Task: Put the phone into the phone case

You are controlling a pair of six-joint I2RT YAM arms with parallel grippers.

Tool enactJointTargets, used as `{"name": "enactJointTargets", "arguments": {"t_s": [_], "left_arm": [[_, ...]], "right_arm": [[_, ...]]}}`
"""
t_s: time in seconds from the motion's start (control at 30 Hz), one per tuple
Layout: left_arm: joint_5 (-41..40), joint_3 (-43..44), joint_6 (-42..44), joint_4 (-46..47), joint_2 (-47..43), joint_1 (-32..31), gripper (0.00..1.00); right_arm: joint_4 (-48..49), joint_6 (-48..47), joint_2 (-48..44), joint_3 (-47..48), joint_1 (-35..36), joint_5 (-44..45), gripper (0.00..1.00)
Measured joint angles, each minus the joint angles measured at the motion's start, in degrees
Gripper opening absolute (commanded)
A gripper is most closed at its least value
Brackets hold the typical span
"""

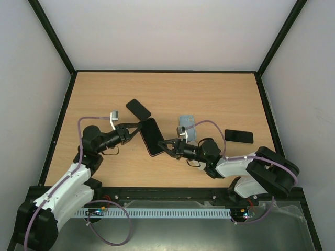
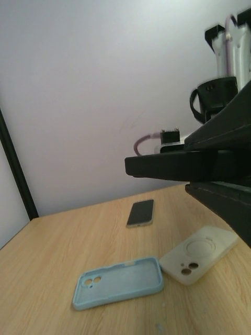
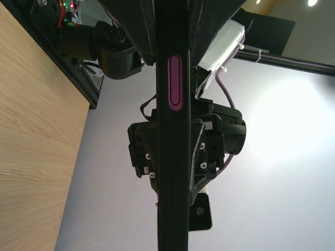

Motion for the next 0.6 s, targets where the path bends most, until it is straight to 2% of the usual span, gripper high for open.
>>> {"name": "enactJointTargets", "arguments": {"t_s": [0.13,0.23,0.43,0.6], "left_arm": [[0.4,-0.2,0.3,0.3,0.1,0.1,0.49],[1.1,-1.7,-1.1,3.1,0.1,0.2,0.59],[1.7,-7.0,-4.7,8.1,-0.5,-0.7,0.62],[1.3,-7.5,-5.2,9.3,-0.7,-3.7,0.6]], "right_arm": [[-3.3,-0.4,-1.3,1.0,0.1,1.1,0.05],[-4.0,0.2,-1.2,2.2,0.1,3.2,0.04],[-1.6,3.4,2.5,3.8,0.0,7.4,0.04],[1.5,5.9,7.7,4.7,0.1,9.3,0.04]]}}
